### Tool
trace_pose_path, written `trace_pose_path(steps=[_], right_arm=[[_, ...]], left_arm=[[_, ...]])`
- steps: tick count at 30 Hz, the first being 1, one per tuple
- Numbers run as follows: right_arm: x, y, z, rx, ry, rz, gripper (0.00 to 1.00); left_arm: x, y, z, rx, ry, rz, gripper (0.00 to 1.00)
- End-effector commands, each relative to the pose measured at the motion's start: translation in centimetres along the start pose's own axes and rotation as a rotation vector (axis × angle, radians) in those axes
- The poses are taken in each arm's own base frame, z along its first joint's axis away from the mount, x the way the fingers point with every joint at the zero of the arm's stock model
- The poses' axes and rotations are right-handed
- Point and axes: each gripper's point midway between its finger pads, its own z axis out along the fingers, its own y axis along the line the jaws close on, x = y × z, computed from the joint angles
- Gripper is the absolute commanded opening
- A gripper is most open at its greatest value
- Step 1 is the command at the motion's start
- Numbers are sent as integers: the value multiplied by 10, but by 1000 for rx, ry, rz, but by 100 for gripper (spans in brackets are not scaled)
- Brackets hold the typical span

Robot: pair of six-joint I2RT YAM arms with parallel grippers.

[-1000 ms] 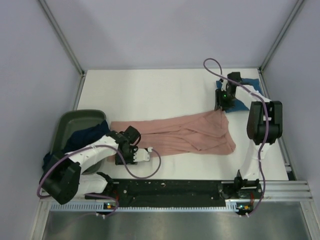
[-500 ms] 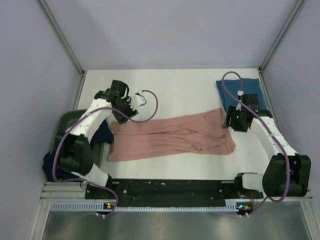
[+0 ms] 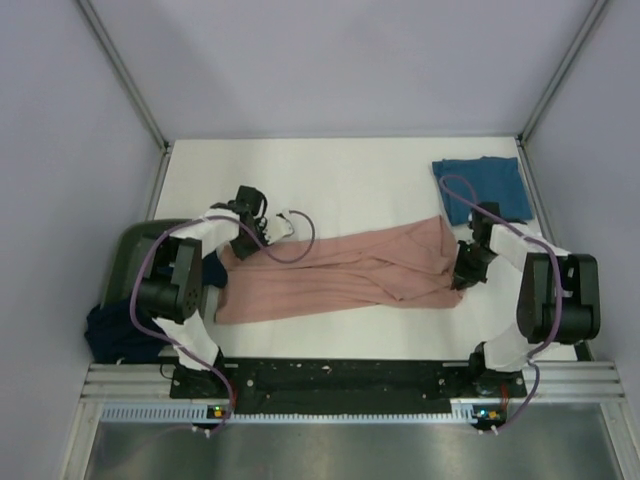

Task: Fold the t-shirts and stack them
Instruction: Rotate the tshirt 90 degrees

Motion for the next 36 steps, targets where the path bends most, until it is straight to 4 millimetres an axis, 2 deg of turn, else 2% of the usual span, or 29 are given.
trace_pose_path(steps=[1,4,6,10,14,18,19,20,25,30,34,36], right_arm=[[-44,19,24,-37,-43,-49,0],[-72,42,19,-24,-76,-138,0],[-89,58,15,-36,-89,-176,0],[-124,88,9,-70,-119,-232,0],[-152,110,17,-101,-96,-279,0],[-203,135,12,-126,-166,-318,0],[-213,139,18,-129,-170,-330,0],[-228,146,15,-138,-203,-341,0],[-286,171,23,-159,-309,-391,0],[-324,194,27,-208,-415,-406,0],[-352,212,5,-235,-557,-431,1],[-359,219,-6,-225,-622,-459,5]], left_arm=[[28,-74,10,188,21,134,8],[48,-108,0,265,52,177,8],[58,-124,-8,306,67,191,9],[62,-152,-31,402,52,217,10],[55,-181,-51,504,23,266,12],[45,-204,-60,564,10,315,13],[40,-208,-62,579,-1,319,13],[33,-214,-66,603,-19,321,13],[-3,-230,-79,669,-122,339,16],[-26,-254,-86,731,-175,400,21],[-28,-272,-86,775,-173,442,25],[-29,-279,-89,796,-176,451,30]])
